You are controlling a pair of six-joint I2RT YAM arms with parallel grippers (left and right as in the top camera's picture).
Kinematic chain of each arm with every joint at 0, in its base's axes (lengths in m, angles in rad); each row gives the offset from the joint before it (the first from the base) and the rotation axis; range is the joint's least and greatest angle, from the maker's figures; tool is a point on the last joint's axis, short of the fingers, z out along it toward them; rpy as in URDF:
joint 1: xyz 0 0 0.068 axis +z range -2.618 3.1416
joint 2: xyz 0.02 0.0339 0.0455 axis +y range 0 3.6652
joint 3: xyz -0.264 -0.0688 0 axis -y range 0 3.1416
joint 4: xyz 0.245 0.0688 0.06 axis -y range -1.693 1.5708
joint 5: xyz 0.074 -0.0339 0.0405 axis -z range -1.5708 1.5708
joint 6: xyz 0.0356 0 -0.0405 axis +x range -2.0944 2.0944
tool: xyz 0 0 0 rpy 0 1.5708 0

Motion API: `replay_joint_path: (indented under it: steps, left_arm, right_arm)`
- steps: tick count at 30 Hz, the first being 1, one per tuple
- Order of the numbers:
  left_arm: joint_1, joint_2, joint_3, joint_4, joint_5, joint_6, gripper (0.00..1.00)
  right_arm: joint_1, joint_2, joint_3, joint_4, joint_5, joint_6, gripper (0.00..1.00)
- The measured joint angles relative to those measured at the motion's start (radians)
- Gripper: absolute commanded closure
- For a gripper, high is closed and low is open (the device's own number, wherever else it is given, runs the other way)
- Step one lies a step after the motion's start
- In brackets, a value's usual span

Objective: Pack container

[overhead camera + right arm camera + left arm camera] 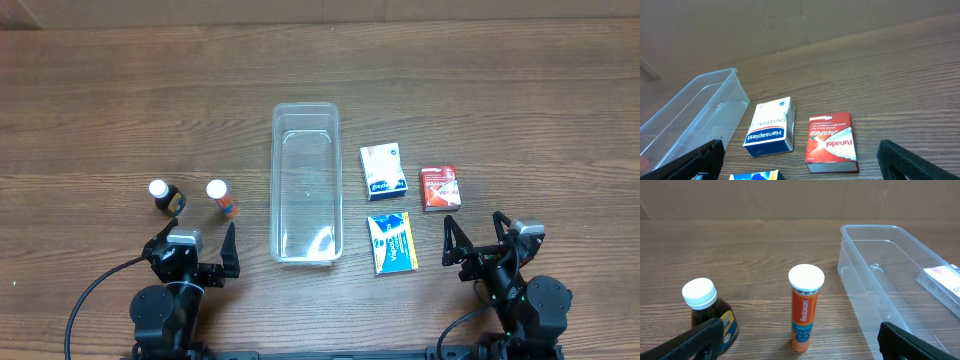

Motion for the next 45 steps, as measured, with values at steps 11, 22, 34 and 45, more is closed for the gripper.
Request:
replay_joint_path:
  steps: [11,22,34,45]
  left_arm:
    - [0.000,0.000,0.000,0.000,0.000,0.000,0.00]
    - [0.000,0.000,0.000,0.000,0.000,0.000,0.00]
    - [0.000,0.000,0.000,0.000,0.000,0.000,0.00]
    - [0.000,0.000,-0.001,0.002,0.000,0.000,0.00]
  right_arm:
    - [0.000,0.000,0.000,0.000,0.000,0.000,0.00]
    - [0.000,0.000,0.000,0.000,0.000,0.000,0.00]
    - [0.000,0.206,0.369,0.025,-0.190,0.224,0.00]
    - [0.005,1.110,1.413,-0.711,-0.291,0.151,0.00]
